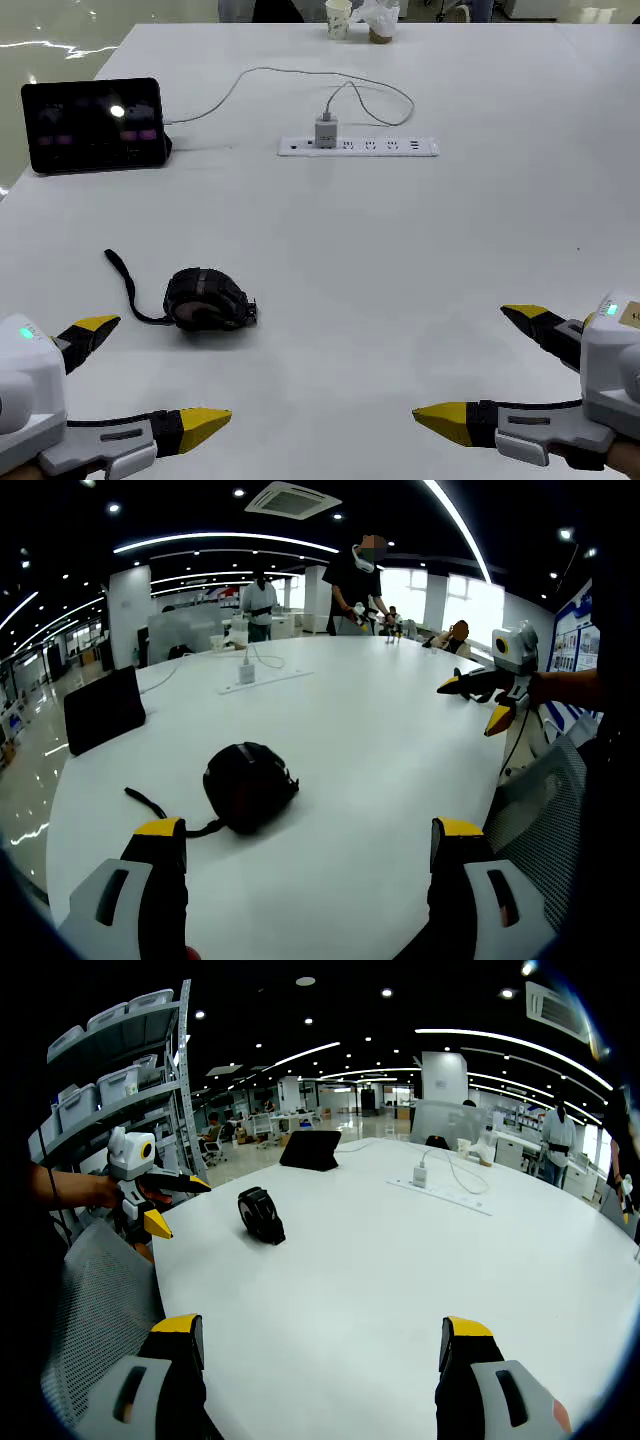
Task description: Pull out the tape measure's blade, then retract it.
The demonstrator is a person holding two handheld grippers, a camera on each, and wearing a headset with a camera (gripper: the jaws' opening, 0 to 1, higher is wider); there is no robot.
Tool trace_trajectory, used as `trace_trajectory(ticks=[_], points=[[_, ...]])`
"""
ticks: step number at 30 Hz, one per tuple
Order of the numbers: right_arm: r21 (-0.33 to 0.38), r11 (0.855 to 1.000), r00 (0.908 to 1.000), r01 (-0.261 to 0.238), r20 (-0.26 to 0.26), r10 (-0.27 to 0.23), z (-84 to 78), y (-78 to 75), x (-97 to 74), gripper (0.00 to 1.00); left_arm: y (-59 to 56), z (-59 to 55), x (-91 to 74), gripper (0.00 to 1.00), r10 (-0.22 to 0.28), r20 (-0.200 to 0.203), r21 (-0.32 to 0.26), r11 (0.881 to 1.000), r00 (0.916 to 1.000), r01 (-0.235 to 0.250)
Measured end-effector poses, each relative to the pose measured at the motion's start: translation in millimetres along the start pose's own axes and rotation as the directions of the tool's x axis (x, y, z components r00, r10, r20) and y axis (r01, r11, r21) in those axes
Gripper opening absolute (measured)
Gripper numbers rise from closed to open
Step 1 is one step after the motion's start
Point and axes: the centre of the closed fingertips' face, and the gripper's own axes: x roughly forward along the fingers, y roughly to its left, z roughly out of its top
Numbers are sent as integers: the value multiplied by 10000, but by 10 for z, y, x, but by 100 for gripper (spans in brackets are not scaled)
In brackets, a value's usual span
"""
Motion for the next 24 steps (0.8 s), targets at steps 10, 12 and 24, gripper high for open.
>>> trace_trajectory(ticks=[10,12,24], points=[[6,10000,10000,-9,-50,9,-8,2,2,98,6,-7,-4,99,6,-22,9,10000,10000,-6],[9,10000,10000,-10,-60,10,-10,-1,2,98,7,-5,-5,99,9,-9,23,10000,10000,-9],[-95,9999,10000,-32,-95,31,-28,0,-4,98,2,4,-12,99,31,-9,90,10000,10000,-31]])
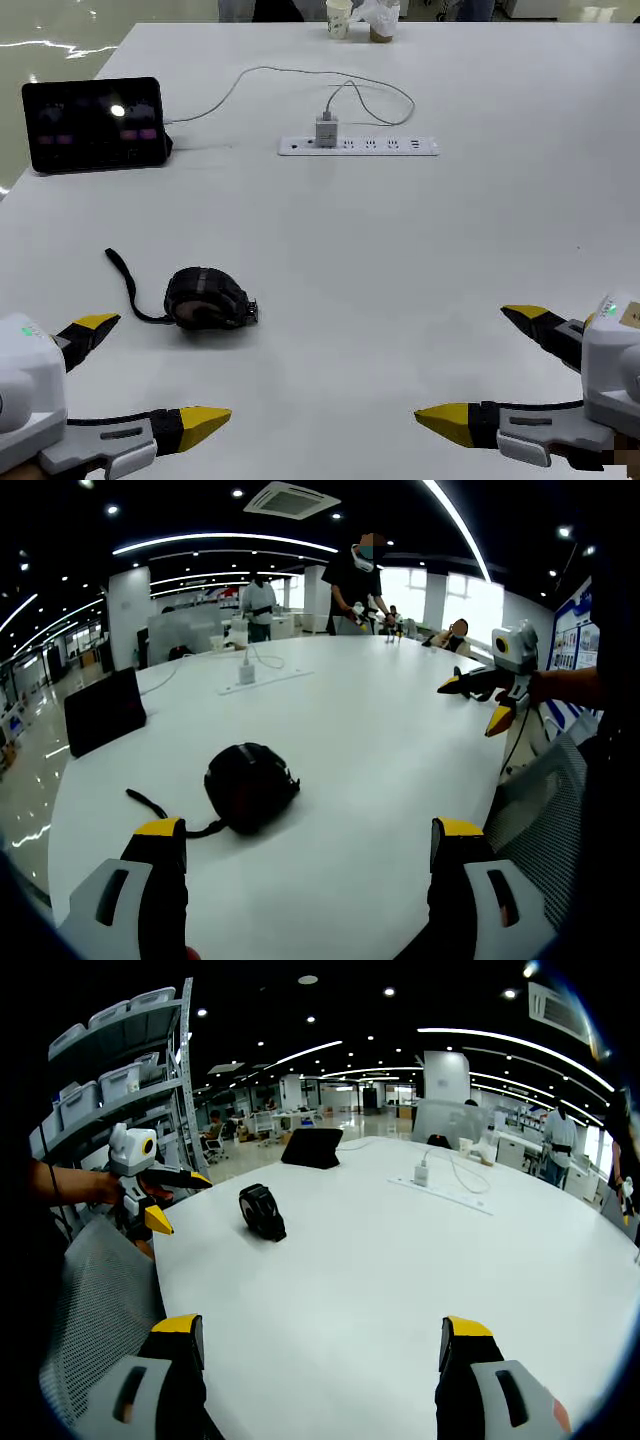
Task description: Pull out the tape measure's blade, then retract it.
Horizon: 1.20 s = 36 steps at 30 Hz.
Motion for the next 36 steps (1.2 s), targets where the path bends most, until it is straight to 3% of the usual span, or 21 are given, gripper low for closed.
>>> trace_trajectory(ticks=[36], points=[[-379,9987,9991,-352,-246,343,14,-51,46,99,62,35,23,99,-188,-191,430,9989,9996,196]])
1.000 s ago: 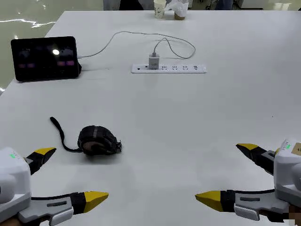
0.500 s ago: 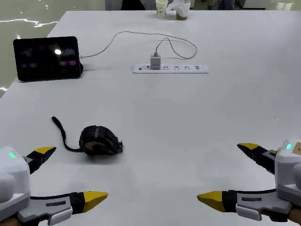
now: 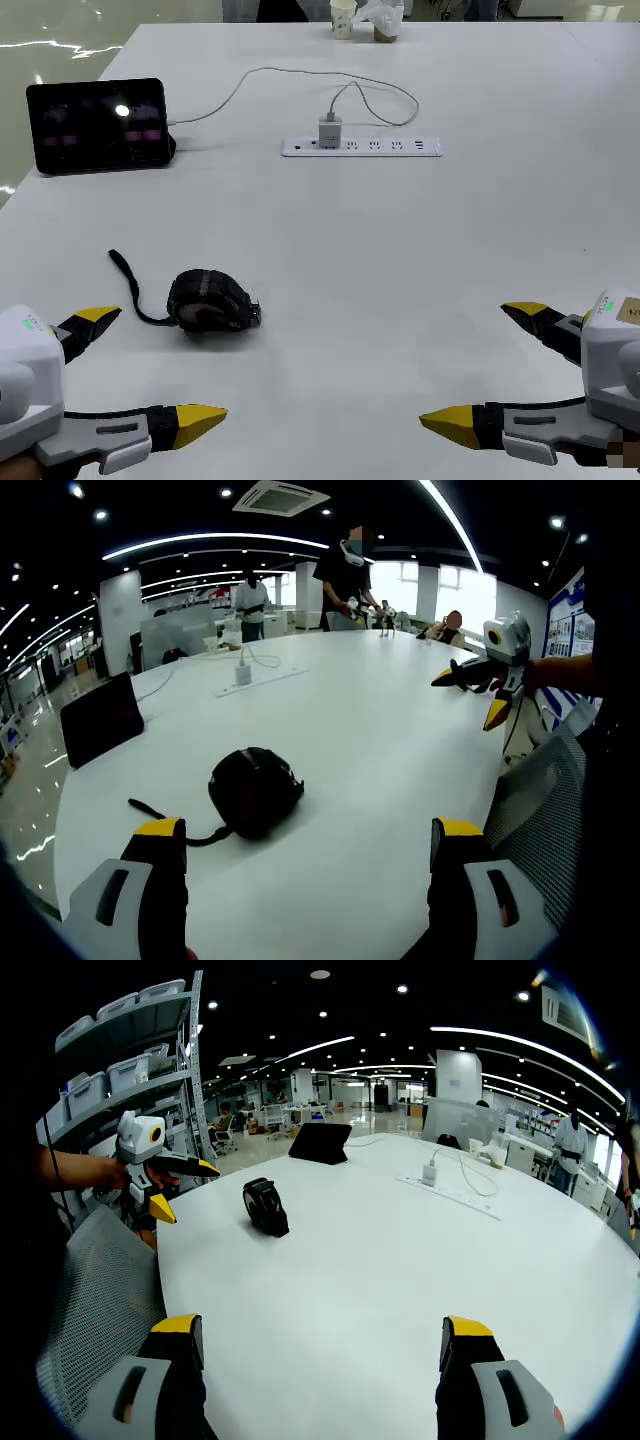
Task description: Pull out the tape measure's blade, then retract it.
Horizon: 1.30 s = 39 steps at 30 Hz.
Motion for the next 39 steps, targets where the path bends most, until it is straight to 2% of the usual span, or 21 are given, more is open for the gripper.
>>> trace_trajectory(ticks=[17,22,39], points=[[-375,9989,9996,-293,24,294,70,-69,103,99,53,49,76,99,-195,-105,262,9995,9998,198],[-662,9972,9991,-350,209,365,120,-81,128,98,76,60,96,99,-247,-119,299,9992,9996,250],[-1028,9925,9978,-659,-57,657,142,-176,242,96,179,148,165,96,-441,-69,662,9968,9990,445]])
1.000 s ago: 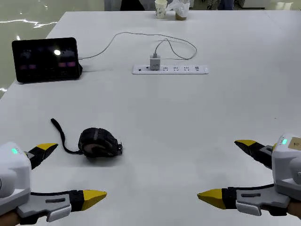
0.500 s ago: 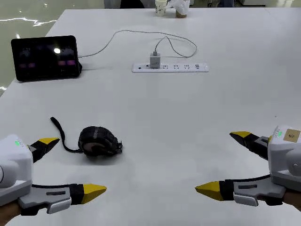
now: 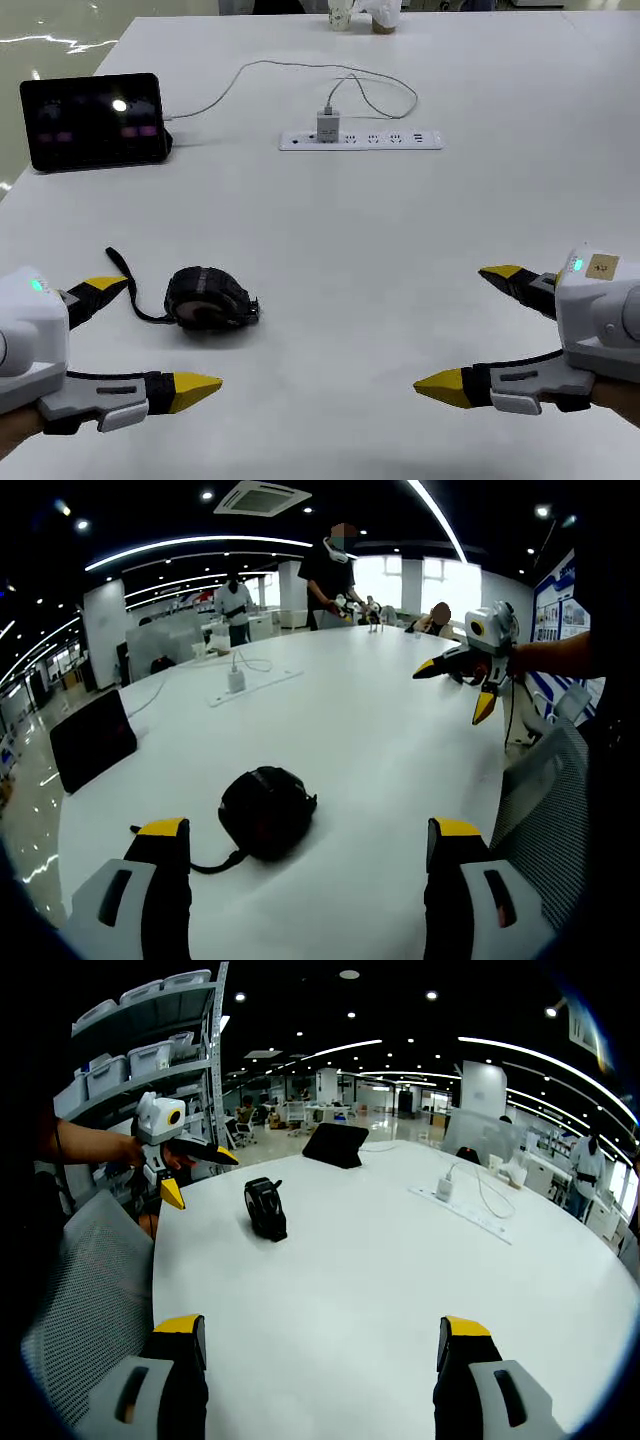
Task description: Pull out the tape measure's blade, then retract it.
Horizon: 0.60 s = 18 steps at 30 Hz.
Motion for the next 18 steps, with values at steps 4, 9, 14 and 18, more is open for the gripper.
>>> trace_trajectory(ticks=[4,9,14,18], points=[[-113,9998,9998,-162,-85,161,0,-16,43,95,26,5,13,94,-31,-46,77,10000,10000,31],[-275,9991,9994,-325,-100,322,25,-38,92,94,69,15,25,92,-63,-64,171,9998,10000,64],[-486,9974,9985,-527,-138,520,43,-46,144,93,91,10,41,89,-154,-140,283,9995,9998,157],[-669,9952,9974,-710,-203,698,55,-52,192,92,108,5,66,85,-280,-222,407,9988,9994,289]])
